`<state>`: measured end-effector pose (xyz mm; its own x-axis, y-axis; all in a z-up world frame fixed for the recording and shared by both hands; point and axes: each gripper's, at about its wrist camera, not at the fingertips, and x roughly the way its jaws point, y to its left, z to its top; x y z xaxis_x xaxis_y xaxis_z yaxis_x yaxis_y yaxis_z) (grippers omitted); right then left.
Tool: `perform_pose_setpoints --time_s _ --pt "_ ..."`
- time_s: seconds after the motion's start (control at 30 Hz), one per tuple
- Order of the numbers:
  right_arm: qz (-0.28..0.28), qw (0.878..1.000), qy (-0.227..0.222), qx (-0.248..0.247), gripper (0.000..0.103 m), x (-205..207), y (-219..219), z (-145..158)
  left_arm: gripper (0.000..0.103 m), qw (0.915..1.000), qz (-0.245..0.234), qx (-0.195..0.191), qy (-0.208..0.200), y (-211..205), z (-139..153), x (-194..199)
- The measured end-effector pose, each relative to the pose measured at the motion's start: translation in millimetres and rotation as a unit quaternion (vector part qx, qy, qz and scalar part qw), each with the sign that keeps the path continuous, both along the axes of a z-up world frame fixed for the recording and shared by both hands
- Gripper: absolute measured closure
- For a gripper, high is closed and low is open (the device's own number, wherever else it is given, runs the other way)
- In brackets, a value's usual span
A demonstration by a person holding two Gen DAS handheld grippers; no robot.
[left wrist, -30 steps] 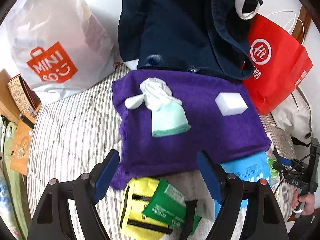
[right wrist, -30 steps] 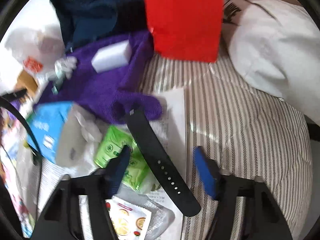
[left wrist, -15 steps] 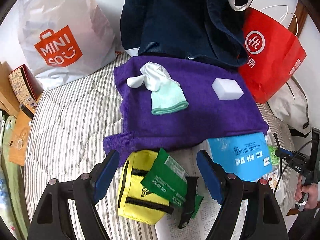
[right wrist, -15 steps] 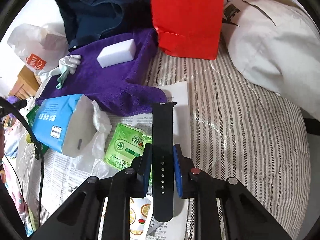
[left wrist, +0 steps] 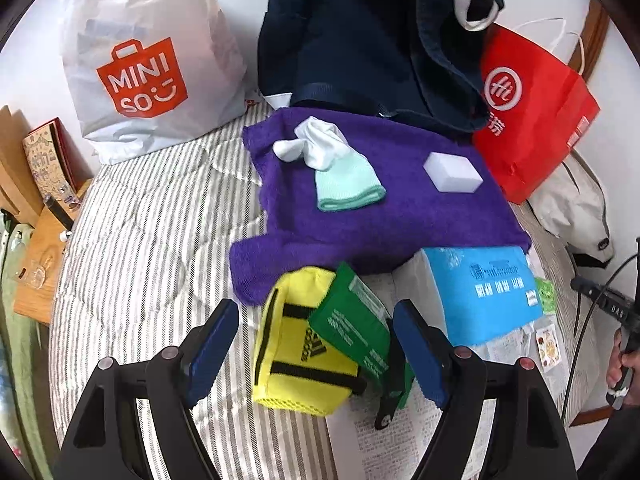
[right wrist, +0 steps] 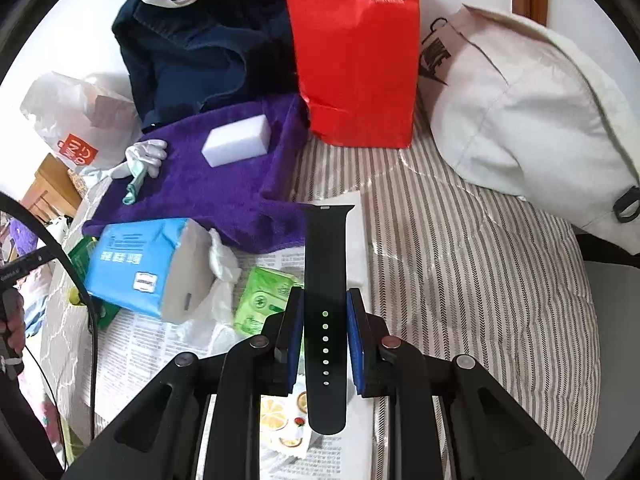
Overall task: Organize soft objects
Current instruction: 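Grasp the black watch strap with the right gripper while the left grasps the green packet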
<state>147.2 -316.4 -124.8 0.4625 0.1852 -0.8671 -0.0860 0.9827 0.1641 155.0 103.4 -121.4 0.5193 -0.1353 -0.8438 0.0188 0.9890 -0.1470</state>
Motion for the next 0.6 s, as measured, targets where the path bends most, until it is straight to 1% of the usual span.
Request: perform_pose_setpoints --time_s 0.07,0.2,0.27,0.37,0.43,0.47,0.5,0.53,0.6 --pt "0.003 1.0 -0.008 0.003 0.083 -3.6 3.4 6.9 0.024 1.0 -0.009 -0.003 -0.001 -1.0 -2.1 -3.7" --pt "0.004 1.0 -0.015 0.008 0.083 -8.8 7.7 15.9 0.024 0.9997 -0.021 0.011 0.003 -8.4 -14.5 -2.5" --pt "0.007 1.0 -0.016 0.008 0.082 -11.8 10.9 19.1 0.024 0.9997 -0.022 0.002 0.01 -9.7 -23.9 0.1" --pt "0.01 1.0 -0.013 0.007 0.082 -16.2 13.8 20.3 0.025 0.9997 -0.019 0.001 0.016 -11.4 -36.4 8.2" --pt "0.012 1.0 -0.01 0.005 0.083 -19.3 16.1 19.0 0.027 0.9996 -0.02 -0.014 0.012 -12.8 -41.5 13.0" --pt "0.015 1.0 -0.006 0.003 0.083 -20.5 17.4 17.6 0.039 0.9995 -0.021 -0.021 0.012 -14.3 -43.9 15.0" --pt "0.016 1.0 -0.005 0.003 0.083 -21.0 18.0 16.4 0.056 0.9994 -0.024 -0.023 0.011 -16.1 -45.6 16.0" --pt "0.016 1.0 -0.001 0.003 0.083 -22.1 18.6 14.3 0.062 0.9993 -0.027 -0.025 0.008 -18.1 -46.8 16.7" --pt "0.017 1.0 0.004 0.002 0.083 -23.8 18.8 10.8 0.079 0.9989 -0.033 -0.034 0.006 -20.6 -47.7 16.2"
